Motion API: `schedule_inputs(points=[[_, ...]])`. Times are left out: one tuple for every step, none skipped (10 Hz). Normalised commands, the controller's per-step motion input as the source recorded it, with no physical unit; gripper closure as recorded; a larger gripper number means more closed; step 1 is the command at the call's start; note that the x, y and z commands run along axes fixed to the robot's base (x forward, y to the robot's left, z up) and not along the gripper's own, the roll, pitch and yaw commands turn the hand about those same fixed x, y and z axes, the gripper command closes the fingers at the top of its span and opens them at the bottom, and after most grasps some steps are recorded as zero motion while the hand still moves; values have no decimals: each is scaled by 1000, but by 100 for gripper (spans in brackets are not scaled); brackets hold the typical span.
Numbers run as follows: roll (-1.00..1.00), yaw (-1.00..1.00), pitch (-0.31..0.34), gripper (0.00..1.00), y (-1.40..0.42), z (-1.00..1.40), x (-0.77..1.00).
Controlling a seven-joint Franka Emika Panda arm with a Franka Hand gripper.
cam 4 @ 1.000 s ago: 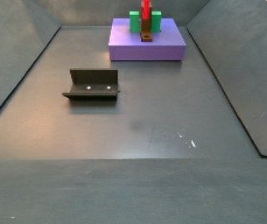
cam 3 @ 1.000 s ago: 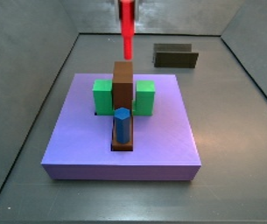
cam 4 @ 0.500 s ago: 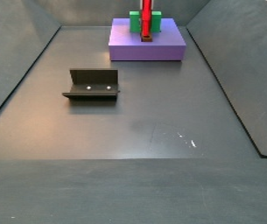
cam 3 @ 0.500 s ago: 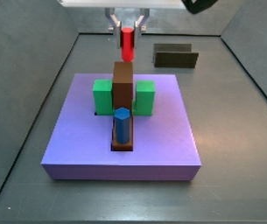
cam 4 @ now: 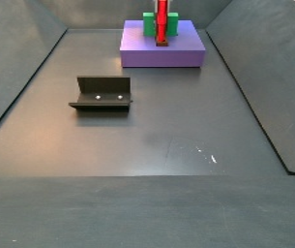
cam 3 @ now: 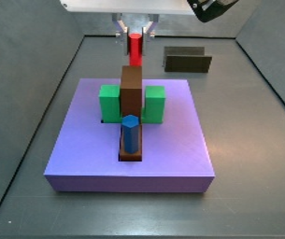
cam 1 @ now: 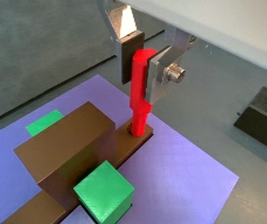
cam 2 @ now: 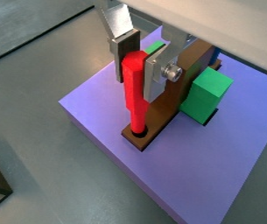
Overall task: Pick up the red object. Move up. Place the red object on the fixture. Regrasp the red object. Move to above the board. Insert the red object.
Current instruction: Insert the red object.
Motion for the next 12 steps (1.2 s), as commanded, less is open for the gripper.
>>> schedule_inputs(points=[[-89, 0, -66, 100, 123, -49, -266], [-29, 0, -51, 100, 60, 0, -106], [-31, 0, -21, 100, 43, 0, -34], [-20, 0, -19, 100, 14, 0, -9], [0, 0, 0, 100, 20, 0, 0], [0, 0, 0, 100, 26, -69, 83], [0, 0, 0, 100, 17, -200, 100], [0, 0, 0, 100, 0, -257, 71], [0, 0, -41, 100, 0, -309, 77], [0, 0, -56, 100, 0, -320, 126], [0, 0, -73, 100, 0, -360, 57], [0, 0, -79, 100, 0, -391, 0]])
